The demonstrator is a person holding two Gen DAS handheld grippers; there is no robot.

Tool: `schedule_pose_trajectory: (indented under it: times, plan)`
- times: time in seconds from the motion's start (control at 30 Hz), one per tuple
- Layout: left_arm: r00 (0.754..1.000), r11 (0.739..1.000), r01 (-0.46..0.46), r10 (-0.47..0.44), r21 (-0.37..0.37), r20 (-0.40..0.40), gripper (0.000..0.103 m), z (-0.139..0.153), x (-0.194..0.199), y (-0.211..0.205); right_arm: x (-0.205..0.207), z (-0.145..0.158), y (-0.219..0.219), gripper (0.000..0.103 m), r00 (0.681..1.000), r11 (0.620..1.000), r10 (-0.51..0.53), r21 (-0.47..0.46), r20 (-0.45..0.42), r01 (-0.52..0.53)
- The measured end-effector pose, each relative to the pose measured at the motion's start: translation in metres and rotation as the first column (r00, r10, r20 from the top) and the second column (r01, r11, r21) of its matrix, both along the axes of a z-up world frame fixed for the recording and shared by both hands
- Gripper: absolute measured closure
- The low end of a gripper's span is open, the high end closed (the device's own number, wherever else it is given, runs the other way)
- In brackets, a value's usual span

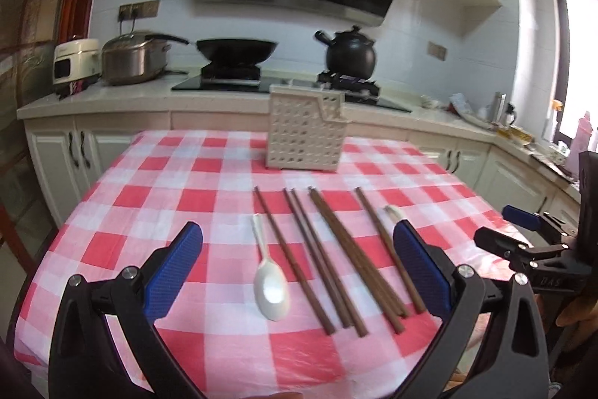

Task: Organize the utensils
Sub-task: 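Lower the left tool onto a white spoon and grasp it while the right tool grasps the other spoon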

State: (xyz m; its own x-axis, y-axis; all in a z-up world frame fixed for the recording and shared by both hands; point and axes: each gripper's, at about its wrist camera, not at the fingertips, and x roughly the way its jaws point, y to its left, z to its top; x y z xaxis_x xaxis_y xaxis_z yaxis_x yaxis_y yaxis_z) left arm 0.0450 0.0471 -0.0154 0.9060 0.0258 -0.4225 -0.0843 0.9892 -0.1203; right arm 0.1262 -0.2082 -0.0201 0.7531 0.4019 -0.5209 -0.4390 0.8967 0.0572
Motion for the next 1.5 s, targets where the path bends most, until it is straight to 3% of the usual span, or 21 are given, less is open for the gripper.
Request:
schedule_pose_trajectory:
  times: [0.17,0.3,0.43,0.9,1.03,1.2,1.37,1.5]
  plan:
    - [0.994,0.999,-0.049,0.047,-0.017,-0.102,0.004,-0.019,0.030,0.014,0.032,-0.014,0.006,0.007,0.997,0.999,-0.051,-0.019,-0.065,0.050]
    - [0.967,0.992,-0.115,0.098,-0.060,-0.237,0.005,-0.040,0.062,0.028,0.059,-0.025,0.014,0.007,0.989,0.996,-0.081,-0.041,-0.121,0.076]
    - [0.937,0.991,-0.123,0.101,-0.044,-0.334,0.005,-0.054,0.090,0.035,0.080,-0.035,0.023,0.013,0.981,0.994,-0.089,-0.072,-0.172,0.077]
    - [0.874,0.995,-0.097,0.092,0.015,-0.478,0.005,-0.071,0.150,0.040,0.130,-0.061,0.041,0.032,0.954,0.990,-0.105,-0.122,-0.280,0.073]
    - [0.860,0.996,-0.086,0.085,0.021,-0.503,0.023,-0.075,0.157,0.038,0.134,-0.064,0.046,0.036,0.953,0.989,-0.090,-0.137,-0.291,0.052]
    - [0.866,0.996,-0.084,0.086,0.025,-0.492,0.029,-0.076,0.154,0.037,0.141,-0.065,0.046,0.043,0.950,0.990,-0.082,-0.131,-0.300,0.044]
    - [0.868,0.997,-0.075,0.077,0.023,-0.491,0.048,-0.075,0.155,0.038,0.148,-0.065,0.051,0.053,0.949,0.989,-0.073,-0.146,-0.307,0.029]
    - [0.869,0.998,-0.056,0.059,0.022,-0.492,0.057,-0.074,0.155,0.035,0.151,-0.065,0.053,0.058,0.949,0.985,-0.079,-0.170,-0.305,0.027]
